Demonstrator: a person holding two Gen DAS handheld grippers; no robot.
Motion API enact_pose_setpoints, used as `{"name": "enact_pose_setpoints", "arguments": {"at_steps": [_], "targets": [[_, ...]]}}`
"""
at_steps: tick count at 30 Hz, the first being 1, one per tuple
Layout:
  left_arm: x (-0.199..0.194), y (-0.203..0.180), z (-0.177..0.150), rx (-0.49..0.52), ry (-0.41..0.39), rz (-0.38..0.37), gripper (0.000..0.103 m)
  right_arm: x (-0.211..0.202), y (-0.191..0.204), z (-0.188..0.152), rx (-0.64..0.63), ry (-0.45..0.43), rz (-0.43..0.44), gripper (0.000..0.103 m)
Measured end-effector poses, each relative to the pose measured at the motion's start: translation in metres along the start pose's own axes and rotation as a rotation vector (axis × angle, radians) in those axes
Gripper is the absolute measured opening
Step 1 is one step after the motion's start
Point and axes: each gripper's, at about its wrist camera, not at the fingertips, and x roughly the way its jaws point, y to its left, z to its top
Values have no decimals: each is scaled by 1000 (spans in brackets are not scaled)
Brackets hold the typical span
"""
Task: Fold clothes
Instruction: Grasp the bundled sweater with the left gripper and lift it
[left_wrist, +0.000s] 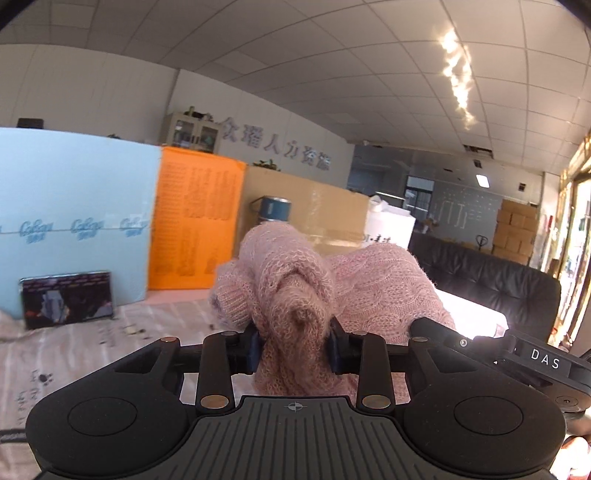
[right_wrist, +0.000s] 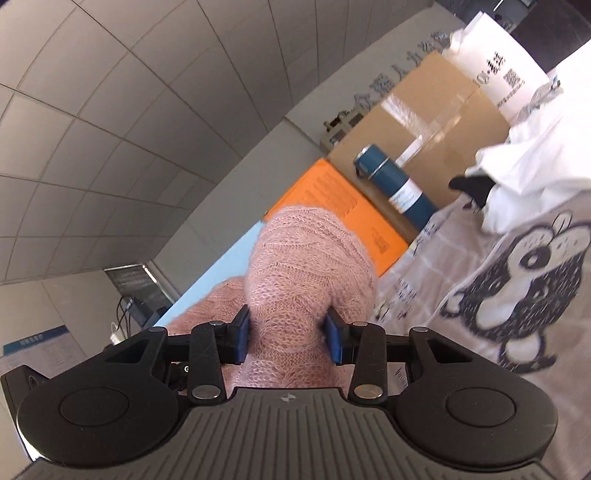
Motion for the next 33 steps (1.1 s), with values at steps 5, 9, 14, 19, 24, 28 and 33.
{"name": "enact_pose_setpoints", "arguments": {"at_steps": [5,9,14,19,24,28,33], "targets": [[75,-51,13,75,-9,-118,31,-15,-42,52,-43,-133,-117,37],[133,-82,14,107,-45,-188,31,-15,-76,90,-70,-217,-209,37],[212,-107,8,83,-37,-242,31,1,-119,125,-141,-341,-340,37],[272,-116,-15,50,46,-228,31,37,-161,133,-161,-343,-596,37],[287,-114,-25,86,75,-201,36,44,-181,132,-124,-299,-731,53],[294,-114,-32,125,127,-109,59,55,-192,132,-104,-227,-785,72],[303,-107,-34,85,170,-55,87,62,-201,133,-63,-177,-842,93]]}}
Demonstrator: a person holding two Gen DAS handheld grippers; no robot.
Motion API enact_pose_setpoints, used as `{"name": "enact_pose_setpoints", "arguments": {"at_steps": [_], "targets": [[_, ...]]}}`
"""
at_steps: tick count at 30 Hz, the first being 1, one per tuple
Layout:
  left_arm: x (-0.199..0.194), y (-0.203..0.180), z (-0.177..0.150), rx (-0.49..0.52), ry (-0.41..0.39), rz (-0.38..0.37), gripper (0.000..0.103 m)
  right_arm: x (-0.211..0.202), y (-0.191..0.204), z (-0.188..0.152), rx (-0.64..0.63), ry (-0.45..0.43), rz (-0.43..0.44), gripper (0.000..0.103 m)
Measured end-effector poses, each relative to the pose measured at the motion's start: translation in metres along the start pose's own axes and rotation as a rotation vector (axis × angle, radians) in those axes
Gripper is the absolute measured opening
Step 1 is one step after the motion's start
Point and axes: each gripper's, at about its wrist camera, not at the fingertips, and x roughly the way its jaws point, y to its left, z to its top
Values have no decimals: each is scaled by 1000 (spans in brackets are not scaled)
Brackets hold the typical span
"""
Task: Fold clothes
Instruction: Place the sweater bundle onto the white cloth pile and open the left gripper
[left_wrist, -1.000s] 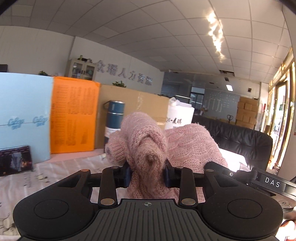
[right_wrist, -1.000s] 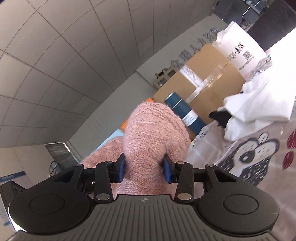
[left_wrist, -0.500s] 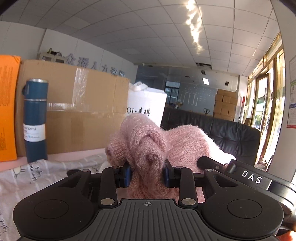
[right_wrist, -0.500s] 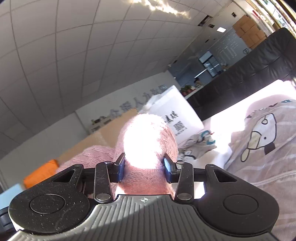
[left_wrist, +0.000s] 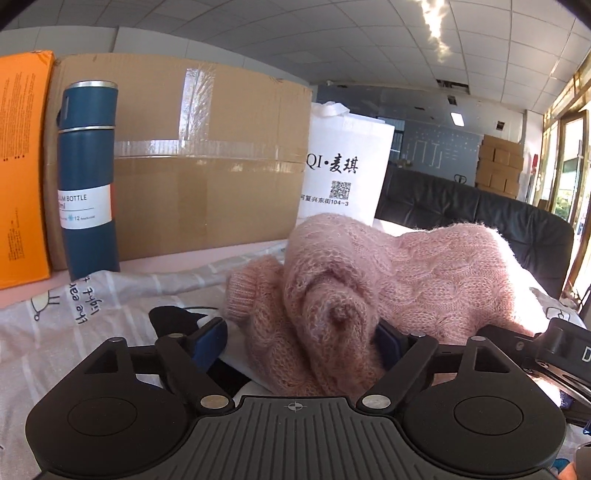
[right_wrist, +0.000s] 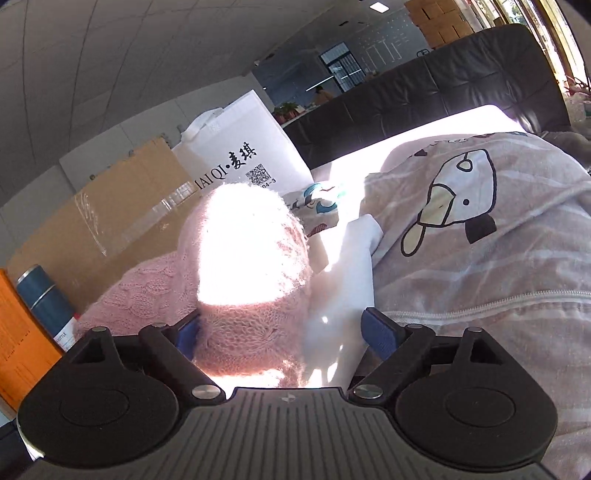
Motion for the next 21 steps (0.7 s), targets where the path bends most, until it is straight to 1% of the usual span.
{"name": "enact_pose_setpoints", "arguments": {"at_steps": [2,3,4,7,10,12,16,18,21], "targets": [[-11,-2,-1,36,-32,18,90,-3,3,-2,-13,-2,-11,100],[-18,-4,0,65,-52,33,91,-5,5,-4,-18,-2,-15,102],[-24,-5,1,93,-72,48,94,-7,6,-5,-24,-3,-19,103],[-49,-2,5,165,-114,57,100,-11,2,-7,8,-19,10,103],[-78,9,9,217,-150,79,100,-21,-9,-4,82,-81,37,103],[-100,23,10,205,-162,92,101,-30,-14,-3,118,-129,30,103],[-137,52,13,137,-180,125,103,-49,-2,-8,88,-197,-32,103],[-154,66,10,109,-184,138,103,-62,8,-14,48,-211,-63,103],[-178,88,8,62,-185,151,103,-84,25,-30,39,-200,-87,103]]}}
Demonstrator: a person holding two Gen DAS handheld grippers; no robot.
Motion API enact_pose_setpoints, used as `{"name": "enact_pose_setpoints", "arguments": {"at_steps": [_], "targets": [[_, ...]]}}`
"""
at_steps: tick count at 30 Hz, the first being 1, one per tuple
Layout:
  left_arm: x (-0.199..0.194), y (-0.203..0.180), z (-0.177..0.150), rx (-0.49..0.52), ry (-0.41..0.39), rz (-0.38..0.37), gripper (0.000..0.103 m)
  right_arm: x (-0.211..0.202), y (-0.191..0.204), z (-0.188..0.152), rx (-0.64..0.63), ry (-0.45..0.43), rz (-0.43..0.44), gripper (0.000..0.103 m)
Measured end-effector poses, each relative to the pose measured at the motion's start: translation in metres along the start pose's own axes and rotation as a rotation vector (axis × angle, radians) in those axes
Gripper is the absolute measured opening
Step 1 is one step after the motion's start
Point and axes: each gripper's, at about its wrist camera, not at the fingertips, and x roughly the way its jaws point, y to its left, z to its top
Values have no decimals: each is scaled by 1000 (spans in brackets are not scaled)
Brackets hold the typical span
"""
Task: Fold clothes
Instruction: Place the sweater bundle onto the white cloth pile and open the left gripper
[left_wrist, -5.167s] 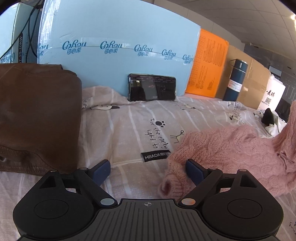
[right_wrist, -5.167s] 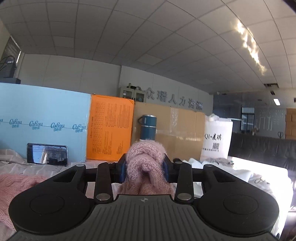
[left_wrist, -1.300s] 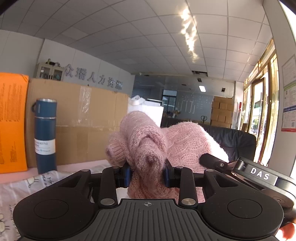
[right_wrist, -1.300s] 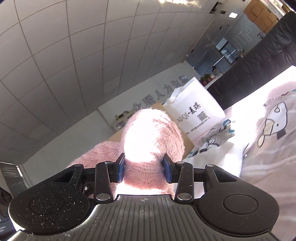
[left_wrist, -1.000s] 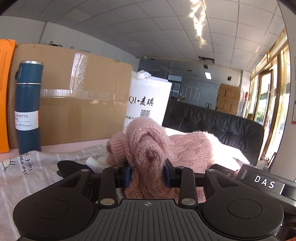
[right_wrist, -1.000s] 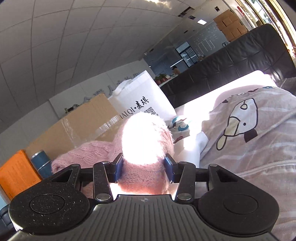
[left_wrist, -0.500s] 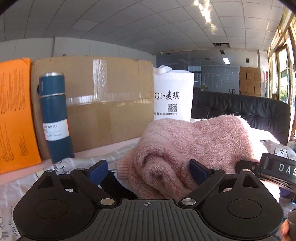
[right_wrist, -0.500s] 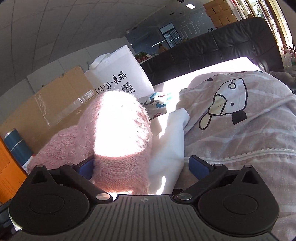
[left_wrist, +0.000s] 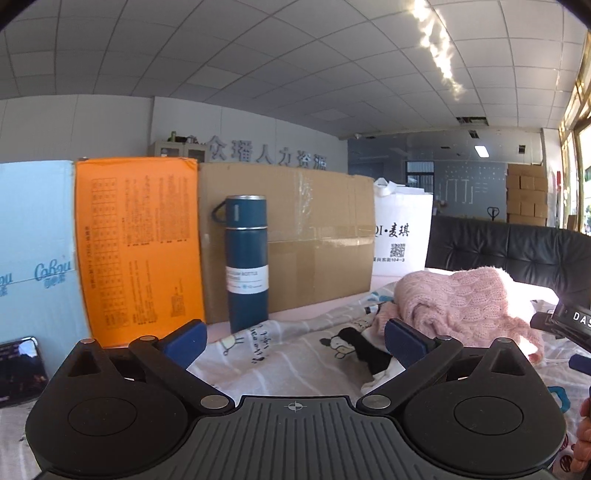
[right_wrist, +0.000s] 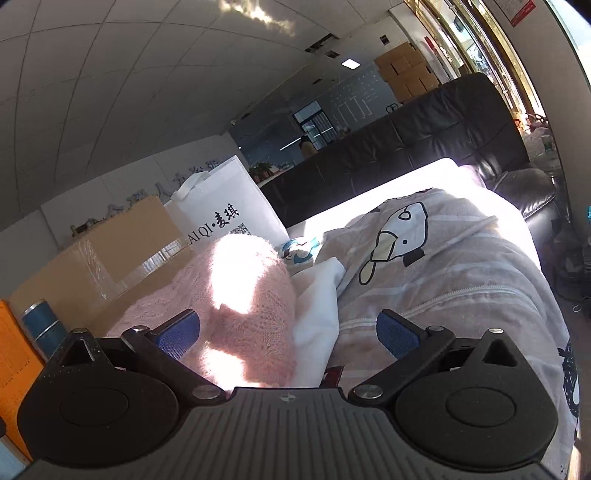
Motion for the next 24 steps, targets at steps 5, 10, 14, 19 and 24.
{"name": "enact_pose_setpoints", "arguments": {"at_steps": [5,10,14,19,24], "targets": [[-37,37,-2,-25,-21,-20,103,-38,38,-25,-25,82,31,103],[-55,65,-19,-90,-38,-36,103,-83,93,-59,-153,109,53,103],[-53,82,-27,-221,-47,-145,103,-113,120,-85,-255,42,2,103],[-66,74,-33,-162,-149,-170,103,-142,137,-103,-340,-87,-70,103],[-76,58,-40,-48,-221,-165,103,-148,146,-119,-423,-172,-127,103]]}}
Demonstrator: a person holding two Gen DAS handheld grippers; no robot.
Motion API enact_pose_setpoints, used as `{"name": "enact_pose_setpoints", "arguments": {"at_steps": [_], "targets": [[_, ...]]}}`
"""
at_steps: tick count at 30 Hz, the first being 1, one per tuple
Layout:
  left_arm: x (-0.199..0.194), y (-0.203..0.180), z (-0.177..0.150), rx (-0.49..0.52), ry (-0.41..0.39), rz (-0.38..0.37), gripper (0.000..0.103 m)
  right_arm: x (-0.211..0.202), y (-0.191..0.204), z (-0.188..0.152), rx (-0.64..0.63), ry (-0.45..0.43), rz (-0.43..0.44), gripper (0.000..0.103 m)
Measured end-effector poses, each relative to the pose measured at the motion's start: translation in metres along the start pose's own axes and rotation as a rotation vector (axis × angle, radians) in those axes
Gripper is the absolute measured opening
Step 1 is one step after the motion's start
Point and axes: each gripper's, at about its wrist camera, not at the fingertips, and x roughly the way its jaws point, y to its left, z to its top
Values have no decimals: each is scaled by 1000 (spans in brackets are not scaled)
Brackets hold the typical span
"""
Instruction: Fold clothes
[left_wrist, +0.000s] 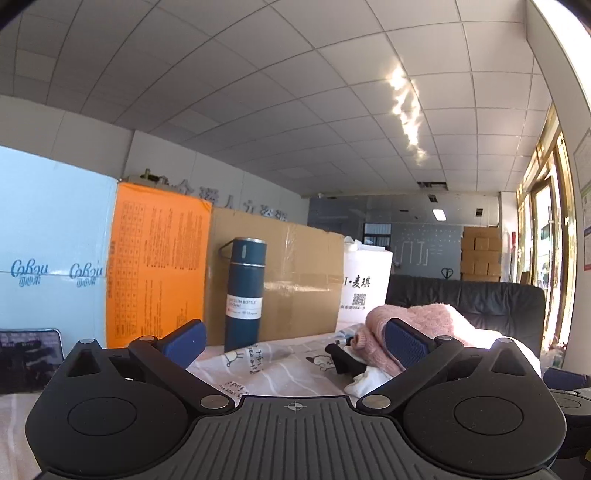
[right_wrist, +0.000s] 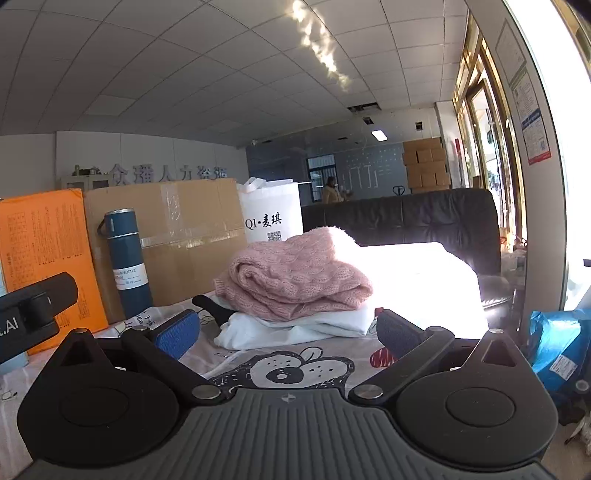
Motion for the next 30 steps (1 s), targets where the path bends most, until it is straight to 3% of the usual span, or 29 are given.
{"name": "enact_pose_setpoints", "arguments": {"at_steps": [5,9,13,17,21,30], "targets": [[-4,-6,-8,26,-49,26,103,-6,8,-6,-64,-59,-39,103],[-9,-8,-11,56,-100,89,103,-7,7,-6,-61,-74,-75,103],[-9,-3,-9,43,-82,143,103,-6,-1,-6,-9,-77,-116,103],[0,-2,-11,56,-19,111,103,-6,-12,-6,57,-92,-140,103],[3,-3,-13,67,15,100,103,-14,-6,-8,20,-212,-230,103],[8,-3,-15,65,50,135,103,-7,-5,-8,-7,-189,-179,103]]}}
